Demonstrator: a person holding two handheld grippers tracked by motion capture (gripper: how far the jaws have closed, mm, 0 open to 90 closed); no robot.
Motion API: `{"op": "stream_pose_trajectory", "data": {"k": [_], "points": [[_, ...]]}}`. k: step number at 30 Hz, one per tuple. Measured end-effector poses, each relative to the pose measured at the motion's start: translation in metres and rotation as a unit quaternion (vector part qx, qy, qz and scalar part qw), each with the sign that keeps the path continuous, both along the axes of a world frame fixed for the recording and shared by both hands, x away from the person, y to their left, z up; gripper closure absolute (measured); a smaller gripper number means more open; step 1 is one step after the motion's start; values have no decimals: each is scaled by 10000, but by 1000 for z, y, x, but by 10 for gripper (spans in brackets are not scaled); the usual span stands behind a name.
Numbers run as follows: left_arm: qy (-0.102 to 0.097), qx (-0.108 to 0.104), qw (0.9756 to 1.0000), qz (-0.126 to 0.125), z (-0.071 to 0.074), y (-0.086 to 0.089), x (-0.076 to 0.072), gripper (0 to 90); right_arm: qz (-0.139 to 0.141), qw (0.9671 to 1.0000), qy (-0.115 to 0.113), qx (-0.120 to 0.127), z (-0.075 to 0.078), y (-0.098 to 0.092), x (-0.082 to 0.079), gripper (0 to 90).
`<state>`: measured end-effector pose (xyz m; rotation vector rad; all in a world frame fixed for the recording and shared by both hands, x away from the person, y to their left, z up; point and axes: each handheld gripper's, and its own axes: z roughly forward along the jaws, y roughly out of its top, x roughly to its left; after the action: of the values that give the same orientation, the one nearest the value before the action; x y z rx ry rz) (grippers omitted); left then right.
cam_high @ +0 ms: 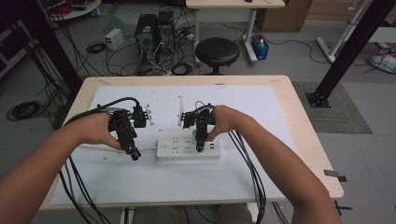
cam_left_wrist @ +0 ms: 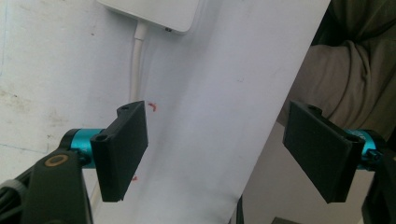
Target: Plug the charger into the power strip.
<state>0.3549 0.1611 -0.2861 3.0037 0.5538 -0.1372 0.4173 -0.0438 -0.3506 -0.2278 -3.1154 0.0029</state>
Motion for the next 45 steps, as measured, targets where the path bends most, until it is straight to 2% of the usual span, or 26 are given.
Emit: {"op": "stream_pose_trajectory", "data": {"k": [1,3,7,8,9,12,13,15,16,19,20,22,23,25,29,34,37,39,41,44,45], "points": [[-5,-18,10000,4,0,0,0,222,-44,10000,-22,-4,5,-2,-2,186],[-12,2,10000,33,2,-1,0,222,-86,9999,-25,58,14,-6,-8,119],[5,90,10000,17,5,-5,-1,222,-15,9998,-27,195,32,-13,-19,120],[-13,50,9999,94,6,-7,-3,222,-15,9998,-27,195,32,-13,-19,120],[-42,3,9999,101,8,-8,-4,210,-113,9998,-127,135,39,-18,-24,120],[-85,2,9999,65,13,-10,-6,204,-223,9994,-219,121,45,-23,-28,120],[-110,-3,9999,73,15,-11,-8,203,-232,9993,-247,167,55,-32,-33,119],[-120,44,9999,37,17,-11,-8,203,-228,9992,-255,199,58,-36,-35,120],[-136,49,9999,4,18,-10,-8,203,-367,9987,-263,248,67,-46,-40,119],[-131,81,9999,4,21,-9,-9,204,-428,9984,-285,254,76,-56,-45,120],[-133,99,9999,12,22,-8,-9,203,-526,9978,-341,209,85,-67,-52,119],[-152,76,9998,91,24,-6,-9,203,-576,9974,-369,225,91,-77,-57,119],[-146,90,9998,57,25,-5,-8,203,-576,9974,-369,225,91,-77,-57,119],[-156,38,9998,102,29,-4,-9,203,-616,9971,-394,190,96,-86,-62,119],[-178,79,9998,92,36,-6,-11,203,-811,9956,-452,96,106,-107,-73,120],[-173,31,9998,63,44,-11,-12,203,-905,9944,-541,118,114,-121,-79,120],[-156,51,9998,80,46,-15,-13,203,-950,9938,-563,88,119,-126,-84,120],[-155,100,9998,3,47,-16,-12,203,-941,9940,-559,88,120,-129,-85,119],[-168,41,9998,37,47,-17,-12,204,-1016,9933,-553,77,121,-130,-86,120],[-156,96,9998,-19,47,-19,-12,203,-1007,9933,-555,132,119,-132,-85,119],[-172,78,9998,30,46,-20,-13,203,-1039,9930,-556,113,118,-132,-85,119]]}}
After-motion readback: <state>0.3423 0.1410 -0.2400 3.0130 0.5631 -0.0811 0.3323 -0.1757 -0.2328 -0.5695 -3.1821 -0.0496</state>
